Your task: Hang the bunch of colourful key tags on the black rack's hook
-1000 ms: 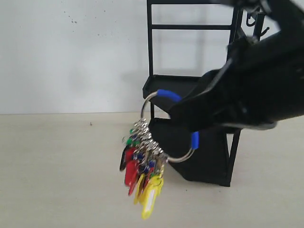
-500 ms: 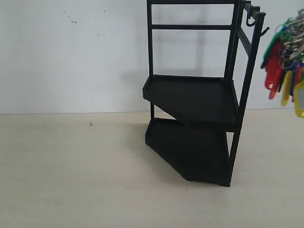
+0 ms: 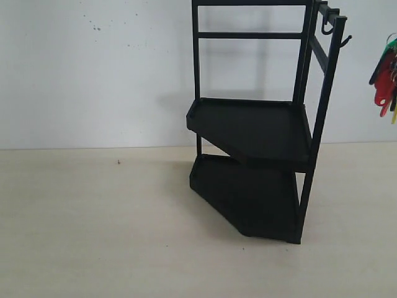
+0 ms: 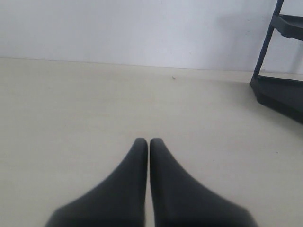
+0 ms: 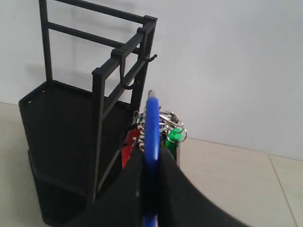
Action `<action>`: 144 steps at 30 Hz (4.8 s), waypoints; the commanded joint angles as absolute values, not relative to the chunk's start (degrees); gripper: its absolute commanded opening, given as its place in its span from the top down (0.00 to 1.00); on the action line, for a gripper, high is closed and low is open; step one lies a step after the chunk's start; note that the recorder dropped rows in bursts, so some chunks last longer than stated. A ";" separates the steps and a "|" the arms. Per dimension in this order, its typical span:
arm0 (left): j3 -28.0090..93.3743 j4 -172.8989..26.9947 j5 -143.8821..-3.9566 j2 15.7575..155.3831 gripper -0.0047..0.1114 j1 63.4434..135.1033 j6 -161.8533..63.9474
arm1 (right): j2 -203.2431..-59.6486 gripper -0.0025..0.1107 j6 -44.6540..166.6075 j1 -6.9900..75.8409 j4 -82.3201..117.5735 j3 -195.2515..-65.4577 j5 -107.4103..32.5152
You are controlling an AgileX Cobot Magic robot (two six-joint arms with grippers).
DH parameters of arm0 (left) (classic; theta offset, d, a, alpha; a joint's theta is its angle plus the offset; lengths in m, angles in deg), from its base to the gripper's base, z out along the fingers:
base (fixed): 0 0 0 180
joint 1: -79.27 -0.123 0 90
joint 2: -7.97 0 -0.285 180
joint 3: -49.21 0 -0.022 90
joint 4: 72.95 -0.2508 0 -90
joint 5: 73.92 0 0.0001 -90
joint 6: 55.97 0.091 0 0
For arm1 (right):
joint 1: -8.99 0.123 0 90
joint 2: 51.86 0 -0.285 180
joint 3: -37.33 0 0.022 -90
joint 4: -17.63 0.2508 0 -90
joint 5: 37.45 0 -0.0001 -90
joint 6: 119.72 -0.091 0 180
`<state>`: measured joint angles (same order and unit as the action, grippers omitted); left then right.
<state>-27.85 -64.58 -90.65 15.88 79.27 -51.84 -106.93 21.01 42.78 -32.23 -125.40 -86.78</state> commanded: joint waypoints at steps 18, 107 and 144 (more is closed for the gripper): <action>-28.01 -64.87 -90.21 15.76 0.92 79.31 -51.65 | -127.58 0.98 -5.25 42.67 -62.86 -125.58 -91.06; -28.01 -64.87 -90.21 15.76 0.92 79.31 -51.65 | -126.64 0.62 -12.04 33.90 -59.13 -124.02 -77.89; -28.01 -64.87 -90.21 15.76 0.92 79.31 -51.65 | -105.51 0.98 15.41 34.16 3.58 -118.59 -87.69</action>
